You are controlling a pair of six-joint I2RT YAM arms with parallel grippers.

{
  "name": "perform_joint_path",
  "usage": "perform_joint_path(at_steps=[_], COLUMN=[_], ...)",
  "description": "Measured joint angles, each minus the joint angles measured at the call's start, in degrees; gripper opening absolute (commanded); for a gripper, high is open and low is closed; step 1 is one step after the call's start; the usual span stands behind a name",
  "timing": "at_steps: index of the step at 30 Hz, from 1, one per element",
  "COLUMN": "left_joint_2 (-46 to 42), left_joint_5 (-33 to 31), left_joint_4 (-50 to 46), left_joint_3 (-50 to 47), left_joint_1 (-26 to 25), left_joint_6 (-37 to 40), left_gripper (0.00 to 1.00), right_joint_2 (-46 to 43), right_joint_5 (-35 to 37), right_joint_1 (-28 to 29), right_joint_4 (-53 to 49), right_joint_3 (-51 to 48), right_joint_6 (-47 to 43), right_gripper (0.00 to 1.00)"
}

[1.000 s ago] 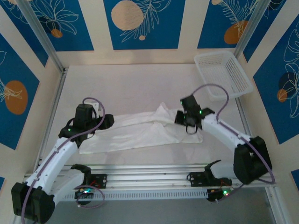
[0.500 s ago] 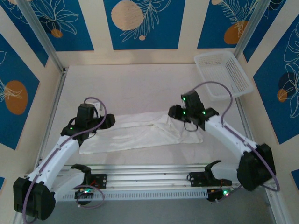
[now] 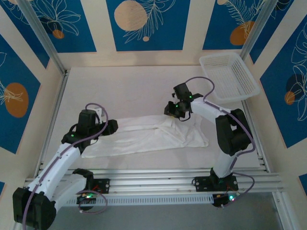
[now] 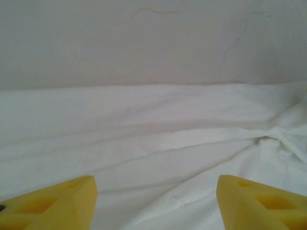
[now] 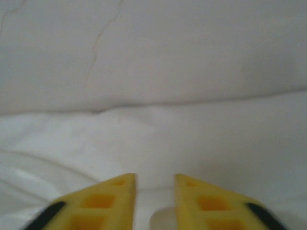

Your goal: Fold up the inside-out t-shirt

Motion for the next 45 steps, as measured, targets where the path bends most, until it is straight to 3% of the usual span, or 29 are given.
perform_joint_path(at_steps=[9, 15, 17, 18, 19, 20, 22, 28, 35, 45], left_joint_2=[1.5, 2.1, 2.1, 2.1, 2.1, 2.1, 2.4, 9.1, 22.9, 44.0], left_joint_5=[0.1, 0.1, 0.0, -0.2, -0.7, -1.7, -4.1, -11.8, -17.8, -19.0], left_joint_4=[0.7, 0.9, 0.9, 0.9, 0.8, 0.4, -1.0, -3.0, -1.8, 9.9], left_joint_3=[0.0, 0.0, -0.1, -0.1, -0.1, -0.1, -0.2, -0.8, 3.1, 12.9], left_joint_1=[0.0, 0.0, 0.0, 0.0, 0.0, 0.0, 0.0, 0.0, 1.6, 3.7], left_joint_6=[-0.9, -1.1, -2.4, -3.0, -4.4, -6.3, -9.9, -20.0, -26.0, -29.1], left_gripper=[0.67, 0.66, 0.51, 0.35, 0.13, 0.00, 0.00, 0.00, 0.00, 0.00], right_joint_2=[-7.3, -8.1, -11.7, -13.6, -15.9, -17.8, -20.0, -15.8, -8.8, -6.7], right_joint_5=[-4.8, -6.8, -6.9, -7.0, -7.0, -6.9, -6.0, -5.2, -5.5, -5.9], right_joint_1=[5.2, 10.0, 7.4, 5.6, 2.8, -0.2, -5.6, -15.4, -17.0, -17.0], right_joint_4=[1.1, 0.5, 0.8, 1.1, 1.7, 2.5, 4.1, 5.2, 4.2, 2.0], right_joint_3=[-10.8, -14.7, -14.7, -14.7, -14.7, -14.8, -15.0, -16.9, -19.1, -18.9], right_joint_6=[3.8, 6.7, 7.0, 7.2, 7.4, 7.6, 7.9, 7.5, 7.3, 6.3], right_gripper=[0.11, 0.28, 0.29, 0.28, 0.25, 0.15, 0.00, 0.00, 0.00, 0.00])
